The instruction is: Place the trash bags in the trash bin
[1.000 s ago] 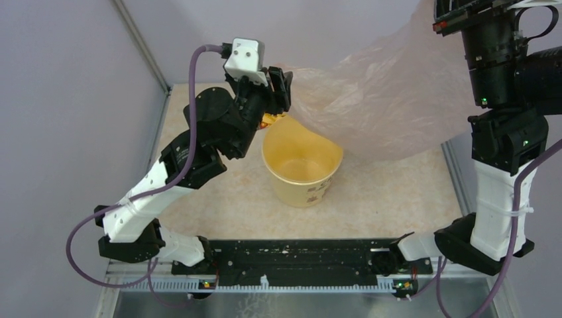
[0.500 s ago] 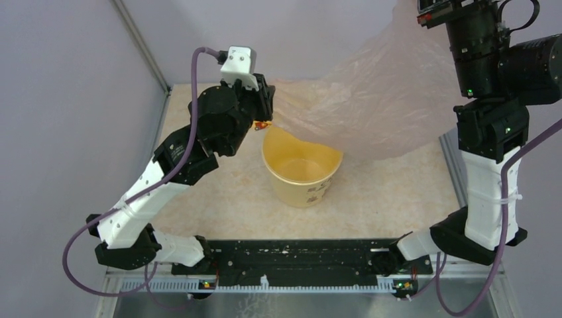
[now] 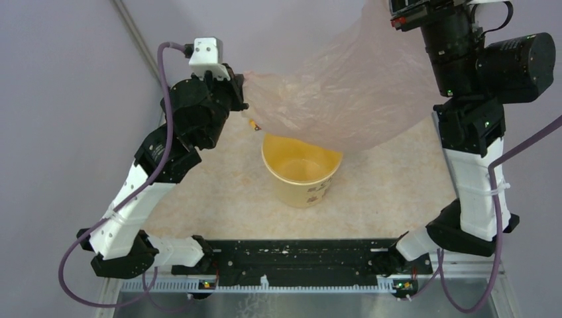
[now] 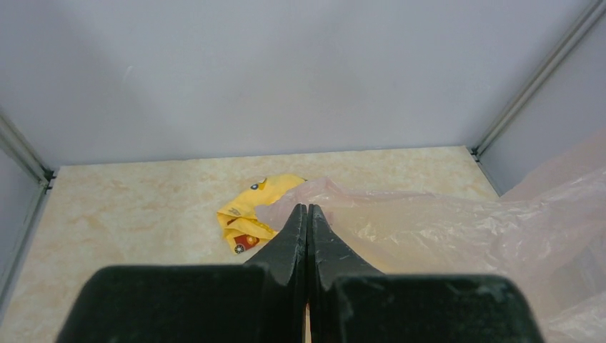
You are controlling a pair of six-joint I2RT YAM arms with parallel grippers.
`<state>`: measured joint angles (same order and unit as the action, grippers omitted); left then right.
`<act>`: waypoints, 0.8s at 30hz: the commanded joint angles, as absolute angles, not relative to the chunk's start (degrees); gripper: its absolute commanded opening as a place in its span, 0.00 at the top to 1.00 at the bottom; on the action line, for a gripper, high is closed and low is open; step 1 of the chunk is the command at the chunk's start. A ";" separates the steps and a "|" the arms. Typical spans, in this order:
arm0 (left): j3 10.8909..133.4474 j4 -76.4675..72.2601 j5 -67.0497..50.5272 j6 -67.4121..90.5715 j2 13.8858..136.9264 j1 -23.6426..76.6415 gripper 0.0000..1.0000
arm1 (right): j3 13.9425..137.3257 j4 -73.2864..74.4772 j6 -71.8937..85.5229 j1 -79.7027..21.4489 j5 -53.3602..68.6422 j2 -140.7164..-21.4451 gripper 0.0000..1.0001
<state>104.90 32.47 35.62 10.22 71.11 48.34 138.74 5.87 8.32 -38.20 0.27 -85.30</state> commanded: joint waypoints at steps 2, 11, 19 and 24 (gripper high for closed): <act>107.63 29.82 35.43 8.00 70.49 46.23 1.00 | 138.73 2.86 5.52 -44.05 -1.13 -86.95 1.00; 107.74 31.80 35.38 8.57 68.00 45.71 1.00 | 139.89 3.39 -4.06 -55.98 -8.30 -90.77 1.00; 110.00 32.98 35.00 8.45 66.95 45.74 1.00 | 142.20 2.49 -8.13 -61.52 -11.58 -93.41 1.00; 112.77 34.22 33.17 9.11 66.73 45.84 1.00 | 142.32 1.44 -7.56 -62.29 -12.09 -93.17 1.00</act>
